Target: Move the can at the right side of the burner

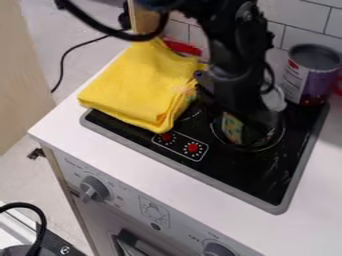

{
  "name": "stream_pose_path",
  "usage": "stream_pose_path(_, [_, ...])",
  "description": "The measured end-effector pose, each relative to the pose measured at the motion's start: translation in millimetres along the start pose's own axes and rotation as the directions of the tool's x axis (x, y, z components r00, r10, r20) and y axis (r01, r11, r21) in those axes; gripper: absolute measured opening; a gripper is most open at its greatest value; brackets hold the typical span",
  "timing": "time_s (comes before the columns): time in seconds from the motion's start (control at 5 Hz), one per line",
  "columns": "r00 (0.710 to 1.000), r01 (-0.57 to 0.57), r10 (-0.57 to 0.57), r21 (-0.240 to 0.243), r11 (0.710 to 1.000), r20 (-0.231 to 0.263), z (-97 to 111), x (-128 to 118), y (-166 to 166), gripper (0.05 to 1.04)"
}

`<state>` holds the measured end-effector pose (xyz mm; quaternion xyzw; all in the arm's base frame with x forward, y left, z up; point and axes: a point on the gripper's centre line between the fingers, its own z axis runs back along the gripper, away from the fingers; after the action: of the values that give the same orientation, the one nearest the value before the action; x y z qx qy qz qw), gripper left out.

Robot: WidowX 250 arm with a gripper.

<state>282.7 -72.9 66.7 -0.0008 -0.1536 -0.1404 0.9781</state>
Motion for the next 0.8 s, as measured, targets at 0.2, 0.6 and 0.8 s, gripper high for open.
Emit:
stream_pose_path(0.2, [1.000,-0.019,0.019,-0.009,1.000,0.007,3,9,-1,0.999])
stream_pose_path(0.6, [0.999,-0.015,0.015,-0.005,1.000,0.045,-4,22,-3,0.999])
stream_pose_path(0.8, [0.997,-0.016,0.017,-0.014,1.000,0.079,-4,28,-4,0.999])
